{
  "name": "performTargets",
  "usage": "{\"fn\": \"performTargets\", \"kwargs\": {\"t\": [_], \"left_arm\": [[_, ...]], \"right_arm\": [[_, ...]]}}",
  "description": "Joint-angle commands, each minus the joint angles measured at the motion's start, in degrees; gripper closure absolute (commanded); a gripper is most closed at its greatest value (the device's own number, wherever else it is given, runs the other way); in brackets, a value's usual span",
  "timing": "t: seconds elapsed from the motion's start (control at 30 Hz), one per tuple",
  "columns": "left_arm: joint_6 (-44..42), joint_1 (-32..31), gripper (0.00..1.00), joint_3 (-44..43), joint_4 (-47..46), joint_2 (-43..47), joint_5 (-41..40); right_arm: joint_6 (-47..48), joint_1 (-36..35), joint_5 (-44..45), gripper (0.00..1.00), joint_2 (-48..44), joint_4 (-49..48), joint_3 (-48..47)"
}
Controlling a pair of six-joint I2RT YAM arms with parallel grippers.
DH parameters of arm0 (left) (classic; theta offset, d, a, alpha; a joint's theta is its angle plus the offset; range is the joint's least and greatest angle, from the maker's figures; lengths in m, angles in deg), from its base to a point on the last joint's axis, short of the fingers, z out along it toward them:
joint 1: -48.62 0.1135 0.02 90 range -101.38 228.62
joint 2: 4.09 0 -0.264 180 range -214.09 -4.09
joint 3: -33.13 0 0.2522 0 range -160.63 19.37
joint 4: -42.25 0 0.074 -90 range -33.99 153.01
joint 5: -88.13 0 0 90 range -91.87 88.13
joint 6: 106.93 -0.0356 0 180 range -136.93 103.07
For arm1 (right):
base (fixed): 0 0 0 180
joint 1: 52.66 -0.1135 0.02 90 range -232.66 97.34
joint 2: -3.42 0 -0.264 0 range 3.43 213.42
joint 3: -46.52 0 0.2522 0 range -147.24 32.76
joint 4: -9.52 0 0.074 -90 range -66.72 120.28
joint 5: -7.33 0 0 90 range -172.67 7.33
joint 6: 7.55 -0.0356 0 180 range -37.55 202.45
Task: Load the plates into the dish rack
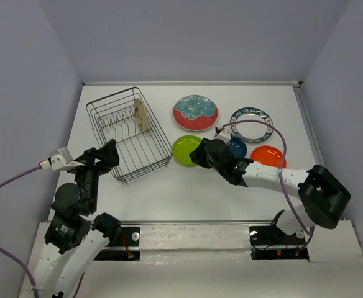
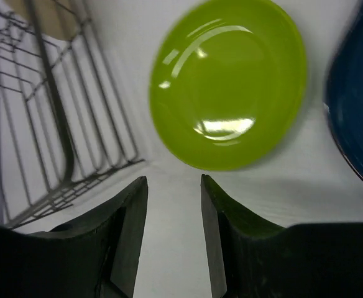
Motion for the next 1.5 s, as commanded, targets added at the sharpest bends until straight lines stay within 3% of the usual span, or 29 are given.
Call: {"fn": "performTargets", "kwargs": {"t": [0.0, 0.1, 0.3, 0.6, 0.7, 0.73, 0.8, 0.9, 1.03, 1.1, 1.23, 1.47], "left_arm": [[-1.12, 0.21, 0.01, -0.23, -3.14, 0.93, 0.49], [-1.12, 0.03, 0.01, -0.23, -3.14, 0.94, 0.58], [-1.21, -0.41, 0.01, -0.23, -3.32, 1.02, 0.58], [-1.48, -0.76, 0.01, -0.23, -3.23, 1.02, 0.32], [-1.48, -0.85, 0.01, -0.23, -3.23, 1.11, 0.32], [-1.48, -0.85, 0.01, -0.23, -3.23, 1.20, 0.32], [-1.48, -0.85, 0.01, -0.23, -3.23, 1.37, 0.32], [-1.48, -0.85, 0.01, -0.23, -3.14, 1.29, 0.32], [-1.48, -0.85, 0.01, -0.14, -3.40, 1.46, 0.75], [-1.65, -0.85, 0.01, -0.06, -3.49, 1.55, 0.84], [-1.91, -0.50, 0.01, -0.14, -3.58, 2.16, 0.76], [-2.27, -0.32, 0.01, -0.58, -3.14, 3.66, -1.44]], "right_arm": [[-19.35, 0.91, 4.29, 0.53, -1.04, -13.28, 12.24], [-24.37, 2.14, 5.16, 0.47, -0.61, -15.24, 14.65], [-30.44, 3.29, 6.04, 0.48, 5.97, -18.76, 14.13], [-36.60, 6.10, 6.92, 0.58, 16.45, -27.03, 11.58], [-35.28, 6.63, 9.02, 0.73, 16.98, -27.38, 10.35], [-33.62, 6.63, 10.34, 0.85, 16.63, -27.38, 10.17], [-30.11, 6.63, 11.57, 0.93, 14.26, -27.29, 9.56], [-21.07, 5.49, 16.66, 0.93, 10.21, -20.89, 5.79], [-2.74, 1.54, 32.63, 0.93, 4.07, -9.47, -3.43], [5.37, -0.84, 36.96, 0.93, 3.97, -8.31, -10.20], [27.93, -3.83, 46.54, 0.93, 9.58, -2.51, -27.50], [46.01, -8.39, 48.31, 0.93, 28.73, 0.56, -58.53]]}}
